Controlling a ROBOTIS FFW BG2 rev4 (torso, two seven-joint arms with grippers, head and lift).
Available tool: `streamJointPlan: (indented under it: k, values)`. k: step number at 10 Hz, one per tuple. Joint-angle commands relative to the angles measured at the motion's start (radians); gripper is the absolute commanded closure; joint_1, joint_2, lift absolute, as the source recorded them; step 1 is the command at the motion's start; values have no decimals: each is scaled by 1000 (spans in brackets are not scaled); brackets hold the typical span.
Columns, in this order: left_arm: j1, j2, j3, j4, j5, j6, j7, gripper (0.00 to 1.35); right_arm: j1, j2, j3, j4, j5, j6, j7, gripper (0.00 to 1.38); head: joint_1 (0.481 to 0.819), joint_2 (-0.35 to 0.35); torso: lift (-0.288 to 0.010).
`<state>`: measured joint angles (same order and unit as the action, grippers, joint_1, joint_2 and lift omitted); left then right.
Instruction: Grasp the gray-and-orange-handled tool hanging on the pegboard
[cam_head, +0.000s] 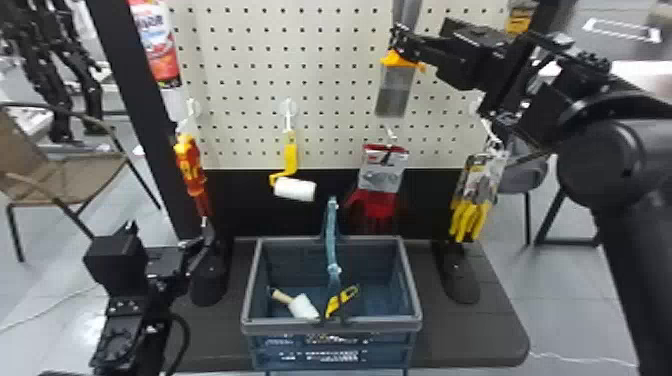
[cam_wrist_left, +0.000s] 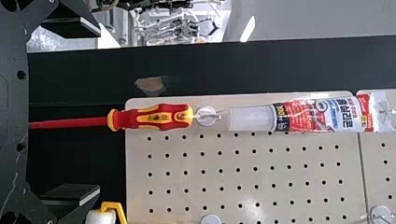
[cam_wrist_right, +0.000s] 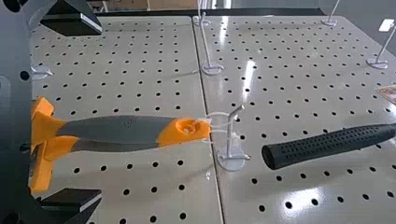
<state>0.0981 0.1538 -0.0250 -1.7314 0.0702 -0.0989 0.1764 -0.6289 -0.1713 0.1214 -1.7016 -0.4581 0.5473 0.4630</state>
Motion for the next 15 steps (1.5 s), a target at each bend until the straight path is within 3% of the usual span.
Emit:
streamJointPlan:
  k: [1, 4, 6, 8, 9, 11, 15]
  values:
    - [0, 1, 2, 4, 3, -5, 0, 128, -45, -27, 41, 51, -17, -23, 20, 75, 549, 0, -100]
    - [-9, 3, -4, 15, 16, -21, 0, 128, -107, -56, 104, 126, -37, -55, 66, 76, 549, 0, -100]
    - [-11, 4, -3, 20, 23, -21, 0, 128, -132, -57, 139, 188, -96, -72, 97, 76, 549, 0, -100]
    - [-15, 4, -10, 29, 31, -21, 0, 128, -143, -57, 161, 195, -96, -76, 100, 85, 549, 0, -100]
    - [-17, 7, -13, 30, 36, -22, 0, 128, -150, -60, 167, 201, -86, -90, 98, 182, 549, 0, -100]
    - [-15, 13, -13, 30, 42, -25, 0, 128, -169, -71, 161, 195, -43, -109, 97, 1027, 549, 0, -100]
    - [-12, 15, -13, 30, 49, -27, 0, 128, -172, -76, 159, 206, -36, -87, 83, 1138, 549, 0, -100]
